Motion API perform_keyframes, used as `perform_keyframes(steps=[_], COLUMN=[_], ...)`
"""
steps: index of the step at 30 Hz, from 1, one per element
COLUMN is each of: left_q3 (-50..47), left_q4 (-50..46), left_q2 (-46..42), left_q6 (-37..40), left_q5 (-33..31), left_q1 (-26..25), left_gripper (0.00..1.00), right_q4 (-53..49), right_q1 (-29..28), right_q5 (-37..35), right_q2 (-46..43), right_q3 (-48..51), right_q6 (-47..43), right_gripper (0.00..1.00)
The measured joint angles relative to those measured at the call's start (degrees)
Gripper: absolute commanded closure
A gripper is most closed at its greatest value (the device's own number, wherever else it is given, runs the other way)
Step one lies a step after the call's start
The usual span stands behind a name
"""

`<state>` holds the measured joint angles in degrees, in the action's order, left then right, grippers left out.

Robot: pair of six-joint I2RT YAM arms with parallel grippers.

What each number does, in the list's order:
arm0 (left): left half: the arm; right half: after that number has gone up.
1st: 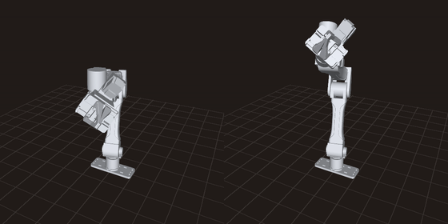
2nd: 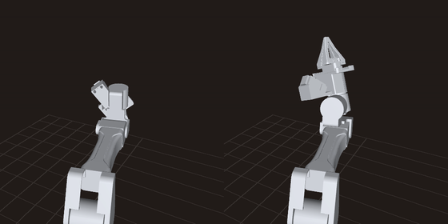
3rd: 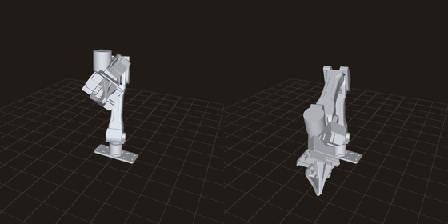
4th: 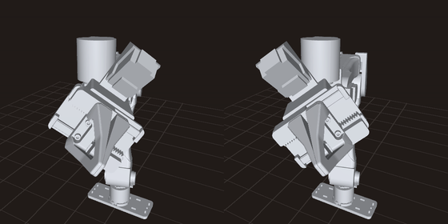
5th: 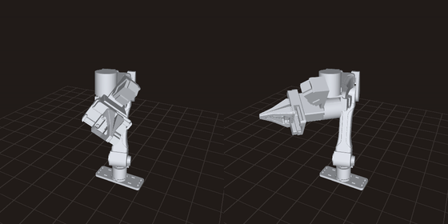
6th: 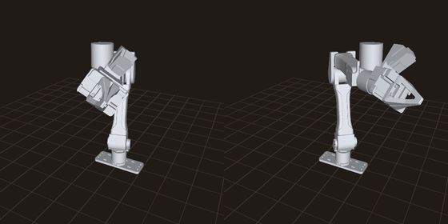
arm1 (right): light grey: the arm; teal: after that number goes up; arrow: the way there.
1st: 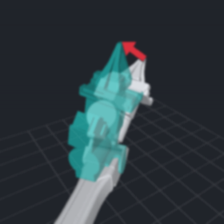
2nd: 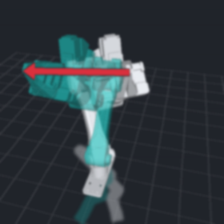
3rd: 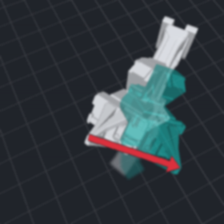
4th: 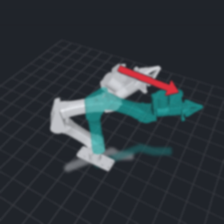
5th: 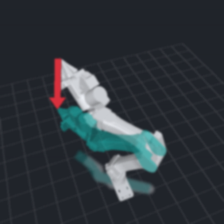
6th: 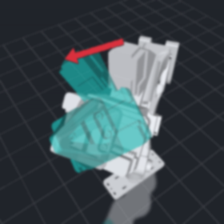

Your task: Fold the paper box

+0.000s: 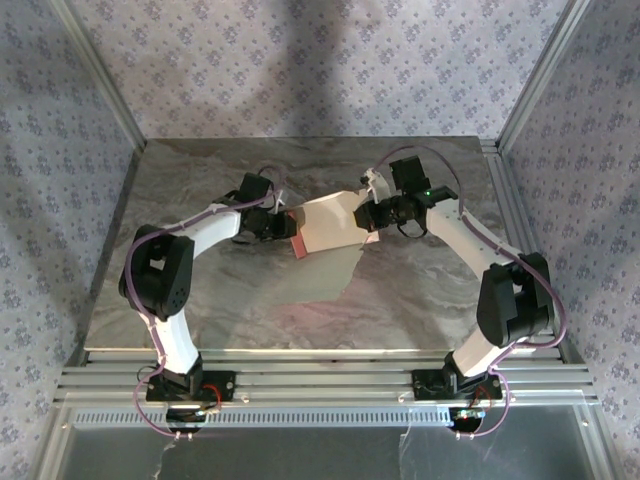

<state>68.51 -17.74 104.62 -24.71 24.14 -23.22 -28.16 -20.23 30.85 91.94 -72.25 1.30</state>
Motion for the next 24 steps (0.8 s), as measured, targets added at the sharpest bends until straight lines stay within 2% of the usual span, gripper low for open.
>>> perform_keyframes(steps=[2, 5, 15, 22, 24], left_q3=[-0.24, -0.94, -2.36, -2.71, -2.71], left_q4=[0.46, 1.51, 6.16, 7.96, 8.11], left_q2=[0.17, 0.20, 1.90, 2.25, 2.45], left_q6=[-0.26, -0.55, -3.30, -5.16, -5.49], left_q5=[-0.15, -0.20, -0.13, -0.39, -0.90], left_q1=[-0.15, -0.22, -0.28, -0.48, -0.48], left_gripper=[0.74, 0.73, 0.75, 0.89, 0.90], right_q4=[-0.07, -0.04, 0.07, 0.09, 0.07], right_q1=[0.02, 0.11, 0.61, 1.01, 1.05], right_q5=[0.07, 0.44, 1.33, 1.33, 1.33], right_q2=[0.11, 0.28, 1.51, 2.08, 2.10], right_q3=[0.00, 0.00, 0.00, 0.00, 0.00], right_q6=[0.04, 0.42, 0.83, 0.83, 0.83], right_gripper=[1.00, 1.00, 1.00, 1.00, 1.00])
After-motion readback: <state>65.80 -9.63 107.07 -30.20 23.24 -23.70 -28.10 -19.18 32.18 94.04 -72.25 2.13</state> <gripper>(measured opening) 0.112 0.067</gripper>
